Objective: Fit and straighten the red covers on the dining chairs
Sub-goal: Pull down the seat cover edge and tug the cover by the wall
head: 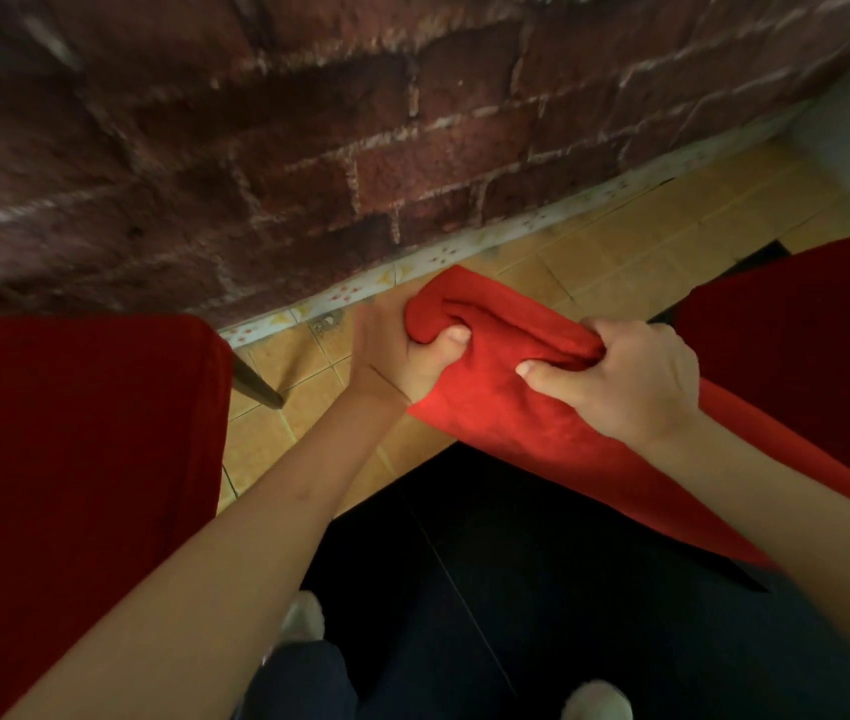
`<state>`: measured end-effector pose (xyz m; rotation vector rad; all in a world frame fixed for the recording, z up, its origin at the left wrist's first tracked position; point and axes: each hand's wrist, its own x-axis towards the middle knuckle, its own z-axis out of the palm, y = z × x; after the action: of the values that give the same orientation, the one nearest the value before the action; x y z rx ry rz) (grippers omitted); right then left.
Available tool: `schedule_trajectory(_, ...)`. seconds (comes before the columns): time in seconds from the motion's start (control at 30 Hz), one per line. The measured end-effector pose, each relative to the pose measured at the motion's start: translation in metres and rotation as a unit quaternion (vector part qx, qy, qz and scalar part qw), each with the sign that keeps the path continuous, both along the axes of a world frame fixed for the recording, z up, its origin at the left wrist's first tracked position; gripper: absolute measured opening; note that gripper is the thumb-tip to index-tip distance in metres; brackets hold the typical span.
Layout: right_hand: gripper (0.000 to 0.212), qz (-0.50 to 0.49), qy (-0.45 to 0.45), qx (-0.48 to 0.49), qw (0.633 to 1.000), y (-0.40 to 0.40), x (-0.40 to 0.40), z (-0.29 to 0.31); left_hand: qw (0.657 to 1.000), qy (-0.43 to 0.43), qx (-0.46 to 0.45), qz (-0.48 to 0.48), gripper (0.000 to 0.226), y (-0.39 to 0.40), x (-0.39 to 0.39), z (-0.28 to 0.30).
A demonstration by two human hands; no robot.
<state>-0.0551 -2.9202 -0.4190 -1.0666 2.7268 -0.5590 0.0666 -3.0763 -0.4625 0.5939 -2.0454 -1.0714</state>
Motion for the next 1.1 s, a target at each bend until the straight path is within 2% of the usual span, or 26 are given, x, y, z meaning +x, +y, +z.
schedule_trajectory(0.07,0.073,-0.018,0.010,-0.020,1.000,0.007,-0.010,0.016,1.000,-0.007,-0.026,-0.002,0.099,0.004,-0.014,0.022)
schedule_trajectory(0.2,0.072,-0.035,0.011,-0.061,0.997,0.026,-0.033,0.048,0.998,-0.022,-0.062,0.004,0.076,0.014,-0.044,0.064)
schedule_trajectory(0.3,0.060,-0.050,0.003,-0.092,0.995,0.042,-0.048,0.072,0.997,-0.032,-0.068,-0.002,0.064,0.027,-0.065,0.097)
schedule_trajectory(0.43,0.053,-0.058,0.005,-0.109,0.992,0.067,-0.065,0.104,0.993,-0.028,-0.106,-0.035,0.069,0.047,-0.091,0.140)
schedule_trajectory(0.57,0.054,-0.083,0.010,-0.132,0.988,0.093,-0.083,0.131,0.987,-0.026,-0.146,-0.064,0.102,0.070,-0.115,0.178)
schedule_trajectory(0.6,0.056,-0.089,0.010,-0.137,0.987,0.099,-0.087,0.137,0.985,-0.031,-0.154,-0.064,0.104,0.075,-0.121,0.187)
schedule_trajectory(0.77,0.056,-0.106,0.019,-0.183,0.977,0.125,-0.107,0.159,0.978,-0.052,-0.189,-0.068,0.073,0.100,-0.149,0.225)
schedule_trajectory(1.1,0.052,-0.120,0.029,-0.243,0.962,0.190,-0.139,0.188,0.964,-0.042,-0.235,-0.117,0.076,0.156,-0.194,0.276)
